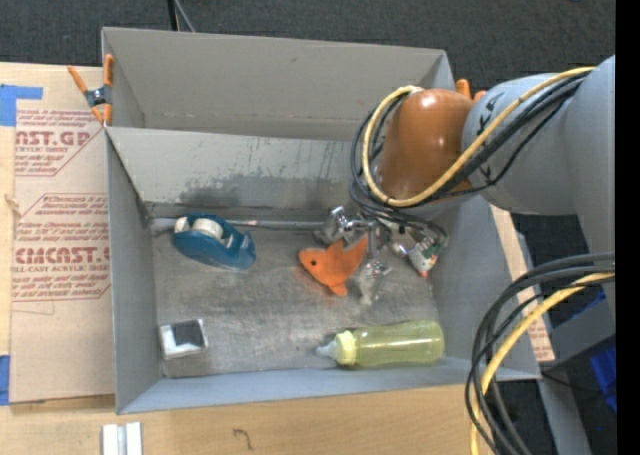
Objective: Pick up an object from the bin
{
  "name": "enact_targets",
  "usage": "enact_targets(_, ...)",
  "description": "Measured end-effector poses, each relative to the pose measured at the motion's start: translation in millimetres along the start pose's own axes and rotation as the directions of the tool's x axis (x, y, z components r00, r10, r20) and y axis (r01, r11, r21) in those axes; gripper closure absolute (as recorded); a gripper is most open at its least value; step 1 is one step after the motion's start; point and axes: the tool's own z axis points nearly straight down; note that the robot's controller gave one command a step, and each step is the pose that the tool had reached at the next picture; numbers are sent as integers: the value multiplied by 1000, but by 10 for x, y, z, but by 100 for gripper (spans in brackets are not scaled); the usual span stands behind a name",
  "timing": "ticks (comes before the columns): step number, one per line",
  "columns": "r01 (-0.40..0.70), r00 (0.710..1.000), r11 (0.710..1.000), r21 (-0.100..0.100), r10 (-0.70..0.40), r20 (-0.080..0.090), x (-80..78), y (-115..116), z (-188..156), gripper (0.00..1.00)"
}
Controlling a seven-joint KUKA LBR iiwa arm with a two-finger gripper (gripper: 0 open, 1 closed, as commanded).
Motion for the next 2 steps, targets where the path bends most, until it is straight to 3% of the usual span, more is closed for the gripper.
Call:
enact_targets(1,-185,983,983,-1,185,-5,4,-33,-25,100)
enact_targets(2,-183,983,983,-1,183,-5,3,-33,-25,100)
